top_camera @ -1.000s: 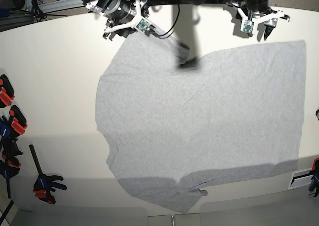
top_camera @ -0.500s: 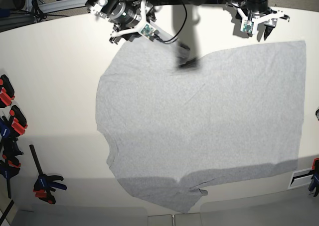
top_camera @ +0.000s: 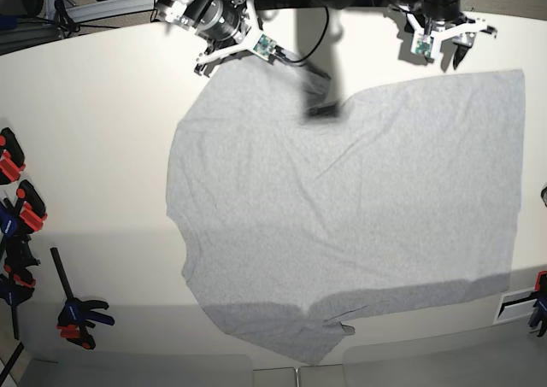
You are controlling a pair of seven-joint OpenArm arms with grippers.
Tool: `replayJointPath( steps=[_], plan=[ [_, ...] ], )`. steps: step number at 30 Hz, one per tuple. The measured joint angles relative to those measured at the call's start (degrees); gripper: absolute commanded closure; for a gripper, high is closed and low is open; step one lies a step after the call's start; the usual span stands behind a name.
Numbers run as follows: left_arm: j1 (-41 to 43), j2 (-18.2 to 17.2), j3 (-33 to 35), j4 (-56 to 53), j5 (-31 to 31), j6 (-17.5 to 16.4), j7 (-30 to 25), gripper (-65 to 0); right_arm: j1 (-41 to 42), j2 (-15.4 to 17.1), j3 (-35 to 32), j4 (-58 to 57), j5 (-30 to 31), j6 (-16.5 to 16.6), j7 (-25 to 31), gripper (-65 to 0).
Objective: Fold the T-shirt properly
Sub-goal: 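Move the left gripper to the opposite shoulder corner and grasp it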
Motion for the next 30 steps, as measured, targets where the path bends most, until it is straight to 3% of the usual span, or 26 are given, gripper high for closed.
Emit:
replayJointPath(
  steps=[4, 7, 12, 17, 20, 26, 30],
  plan=[
    [0.0, 0.0, 0.0, 0.0, 5.2, 0.0, -3.8, -26.0, 0.0, 0.0, 0.0, 0.0, -4.2, -3.6, -0.2, -1.2],
    [0.0, -0.4, 0.0, 0.0, 5.1, 0.0, -3.7, -26.0, 0.0, 0.0, 0.0, 0.0, -5.0, -3.5, -0.2, -0.2],
    [-0.2, -7.7, 0.0, 0.0, 5.1, -0.1, 2.4, -26.0, 0.0, 0.2, 0.1, 0.0, -5.3, -3.7, -0.3, 0.0],
    [-0.1, -17.0, 0.0, 0.0, 0.6, -0.2, 1.8, -26.0, 0.1, 0.2, 0.1, 0.0, -5.3, -3.5, -0.3, 0.0],
    [-0.2, -22.7, -0.2, -1.4, -0.6, -3.3, 1.3, -26.0, 0.0, 0.2, 0.1, 0.0, -5.4, -3.5, -0.3, 0.0],
    [-0.1, -29.7, -3.7, -10.8, -4.4, -16.8, 0.2, -26.0, 0.0, 0.2, 0.1, 0.0, -5.4, -3.5, -0.4, 0.0],
    [0.0, -34.0, -4.9, -18.9, -5.3, -18.4, -1.3, -26.0, 0.0, 0.2, 0.2, 0.0, -5.5, -3.5, -0.7, 0.0]
  ],
)
